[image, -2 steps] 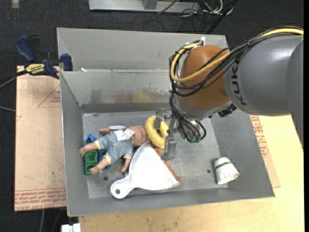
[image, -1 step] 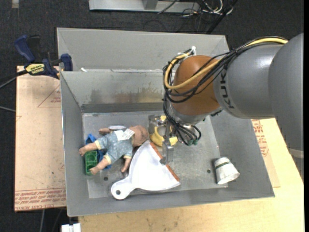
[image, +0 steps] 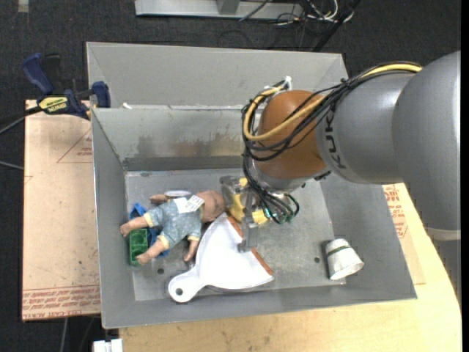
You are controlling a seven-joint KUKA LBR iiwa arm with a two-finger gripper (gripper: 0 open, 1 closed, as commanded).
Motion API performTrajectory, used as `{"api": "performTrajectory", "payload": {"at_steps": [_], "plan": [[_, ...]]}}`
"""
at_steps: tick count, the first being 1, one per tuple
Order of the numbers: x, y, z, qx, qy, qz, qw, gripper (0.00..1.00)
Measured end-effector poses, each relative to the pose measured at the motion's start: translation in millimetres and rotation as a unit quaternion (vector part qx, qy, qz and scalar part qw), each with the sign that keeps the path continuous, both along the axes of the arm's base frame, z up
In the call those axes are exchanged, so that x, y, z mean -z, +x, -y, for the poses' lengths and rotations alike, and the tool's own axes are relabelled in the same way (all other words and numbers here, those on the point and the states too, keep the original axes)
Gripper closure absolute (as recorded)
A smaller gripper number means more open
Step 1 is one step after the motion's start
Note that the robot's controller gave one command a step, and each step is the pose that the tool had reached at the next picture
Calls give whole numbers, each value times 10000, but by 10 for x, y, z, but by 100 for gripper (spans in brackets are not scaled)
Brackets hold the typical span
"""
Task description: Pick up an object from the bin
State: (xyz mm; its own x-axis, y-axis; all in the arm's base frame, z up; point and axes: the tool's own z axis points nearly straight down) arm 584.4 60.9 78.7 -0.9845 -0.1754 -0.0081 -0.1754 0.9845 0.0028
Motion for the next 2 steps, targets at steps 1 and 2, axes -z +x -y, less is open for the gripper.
{"api": "performTrajectory", "payload": {"at_steps": [1, 2], "plan": [[62, 39, -36, 425, 16, 33, 9991, 0], [72, 37, -17, 437, 6, 38, 9990, 100]]}}
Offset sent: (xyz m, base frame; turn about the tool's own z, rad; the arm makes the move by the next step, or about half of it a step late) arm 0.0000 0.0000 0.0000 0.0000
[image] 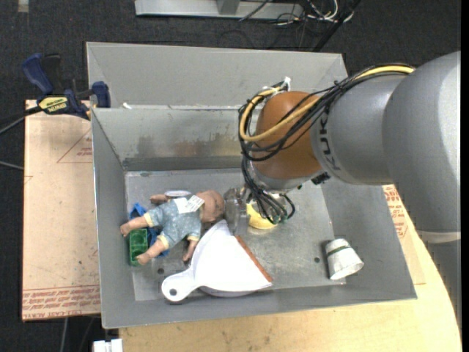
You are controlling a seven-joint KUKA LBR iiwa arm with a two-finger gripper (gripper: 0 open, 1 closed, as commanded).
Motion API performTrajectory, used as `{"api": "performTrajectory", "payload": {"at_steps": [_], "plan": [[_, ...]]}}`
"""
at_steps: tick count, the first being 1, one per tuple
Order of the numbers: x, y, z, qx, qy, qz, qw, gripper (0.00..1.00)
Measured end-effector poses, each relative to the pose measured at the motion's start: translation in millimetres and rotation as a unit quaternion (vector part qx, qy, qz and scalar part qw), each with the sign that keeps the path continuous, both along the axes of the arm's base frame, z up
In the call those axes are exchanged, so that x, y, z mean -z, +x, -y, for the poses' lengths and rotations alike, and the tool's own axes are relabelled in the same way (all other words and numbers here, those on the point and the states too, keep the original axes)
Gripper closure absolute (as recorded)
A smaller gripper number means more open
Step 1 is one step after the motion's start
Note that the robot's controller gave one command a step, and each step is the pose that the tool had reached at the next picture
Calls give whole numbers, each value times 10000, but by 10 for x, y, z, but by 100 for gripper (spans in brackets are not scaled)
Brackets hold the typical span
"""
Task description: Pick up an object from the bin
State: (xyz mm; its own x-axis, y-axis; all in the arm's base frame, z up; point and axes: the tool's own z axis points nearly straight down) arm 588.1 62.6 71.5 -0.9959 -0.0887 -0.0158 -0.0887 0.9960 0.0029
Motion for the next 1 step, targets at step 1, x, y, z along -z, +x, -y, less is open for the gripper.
{"api": "performTrajectory", "payload": {"at_steps": [1], "plan": [[5, -8, 2, 1, -1, -16, 10000, 0]]}}
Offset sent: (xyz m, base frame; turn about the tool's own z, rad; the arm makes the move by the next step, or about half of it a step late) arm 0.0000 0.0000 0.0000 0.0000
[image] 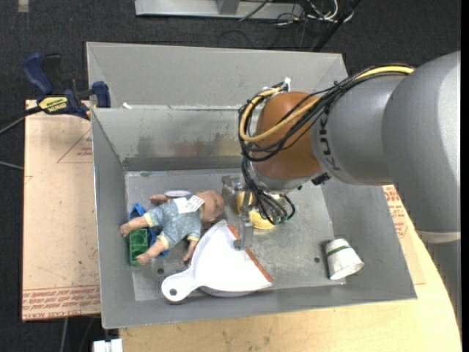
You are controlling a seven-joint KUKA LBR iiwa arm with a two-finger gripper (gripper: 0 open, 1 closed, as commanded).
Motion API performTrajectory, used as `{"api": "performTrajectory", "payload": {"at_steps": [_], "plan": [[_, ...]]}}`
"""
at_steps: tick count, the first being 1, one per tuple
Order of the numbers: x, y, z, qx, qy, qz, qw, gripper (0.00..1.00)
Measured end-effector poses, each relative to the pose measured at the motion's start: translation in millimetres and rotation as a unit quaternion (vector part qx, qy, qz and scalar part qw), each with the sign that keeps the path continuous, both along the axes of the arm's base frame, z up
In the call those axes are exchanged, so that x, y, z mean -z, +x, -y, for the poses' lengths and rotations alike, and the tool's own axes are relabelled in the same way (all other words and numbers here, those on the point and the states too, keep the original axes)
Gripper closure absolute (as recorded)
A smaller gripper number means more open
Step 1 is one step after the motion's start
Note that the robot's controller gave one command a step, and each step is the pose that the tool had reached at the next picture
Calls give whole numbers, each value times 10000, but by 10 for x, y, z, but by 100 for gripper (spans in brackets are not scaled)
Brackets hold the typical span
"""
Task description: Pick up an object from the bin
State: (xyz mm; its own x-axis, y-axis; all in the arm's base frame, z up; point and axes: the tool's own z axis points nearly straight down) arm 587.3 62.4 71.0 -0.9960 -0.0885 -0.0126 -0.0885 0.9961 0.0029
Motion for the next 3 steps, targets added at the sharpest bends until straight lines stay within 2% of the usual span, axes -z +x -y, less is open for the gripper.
{"api": "performTrajectory", "payload": {"at_steps": [1, 2, 3], "plan": [[0, 0, 0, 0, 0, 0, 10000, 0], [-105, 21, 89, -247, -2, -1, 9997, 0], [-397, 117, 250, -600, -3, 6, 9982, 0]]}}
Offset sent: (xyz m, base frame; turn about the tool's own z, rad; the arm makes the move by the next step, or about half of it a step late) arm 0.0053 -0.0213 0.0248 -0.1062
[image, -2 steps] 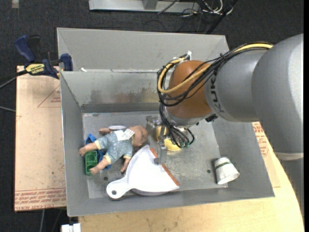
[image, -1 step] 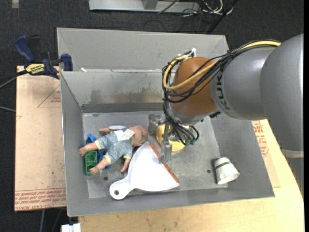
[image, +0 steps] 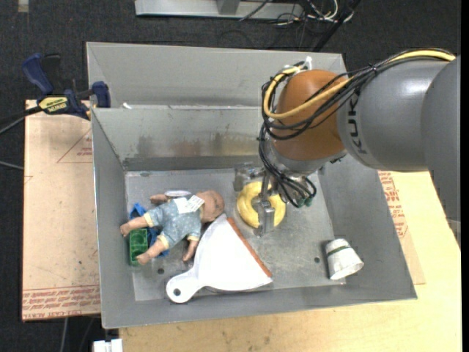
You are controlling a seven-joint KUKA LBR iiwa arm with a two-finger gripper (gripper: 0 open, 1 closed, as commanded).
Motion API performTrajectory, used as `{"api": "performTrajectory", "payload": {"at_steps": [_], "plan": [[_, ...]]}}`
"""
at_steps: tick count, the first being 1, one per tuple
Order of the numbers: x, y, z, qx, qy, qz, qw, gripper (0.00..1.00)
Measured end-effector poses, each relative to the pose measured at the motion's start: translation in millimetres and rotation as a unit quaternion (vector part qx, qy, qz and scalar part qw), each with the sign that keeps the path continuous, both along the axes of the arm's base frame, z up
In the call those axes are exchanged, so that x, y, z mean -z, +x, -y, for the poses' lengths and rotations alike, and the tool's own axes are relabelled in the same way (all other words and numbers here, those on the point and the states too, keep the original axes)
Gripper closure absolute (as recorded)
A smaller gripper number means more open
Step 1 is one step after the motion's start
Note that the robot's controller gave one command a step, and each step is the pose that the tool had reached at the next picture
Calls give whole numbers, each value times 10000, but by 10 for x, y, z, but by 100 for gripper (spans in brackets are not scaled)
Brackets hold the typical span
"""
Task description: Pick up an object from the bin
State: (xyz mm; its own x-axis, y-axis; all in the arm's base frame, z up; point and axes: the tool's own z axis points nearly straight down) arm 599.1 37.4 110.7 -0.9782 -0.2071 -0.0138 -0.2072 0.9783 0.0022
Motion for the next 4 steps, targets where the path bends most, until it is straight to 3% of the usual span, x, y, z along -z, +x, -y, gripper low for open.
{"api": "performTrajectory", "payload": {"at_steps": [1, 2, 3, 4], "plan": [[-169, 31, 56, -63, -3, 28, 10000, 0], [52, 235, 344, -251, 3, 28, 9997, 0], [192, 210, 457, -399, 0, 49, 9992, 100], [191, 213, 456, -398, 2, 56, 9992, 0]]}}
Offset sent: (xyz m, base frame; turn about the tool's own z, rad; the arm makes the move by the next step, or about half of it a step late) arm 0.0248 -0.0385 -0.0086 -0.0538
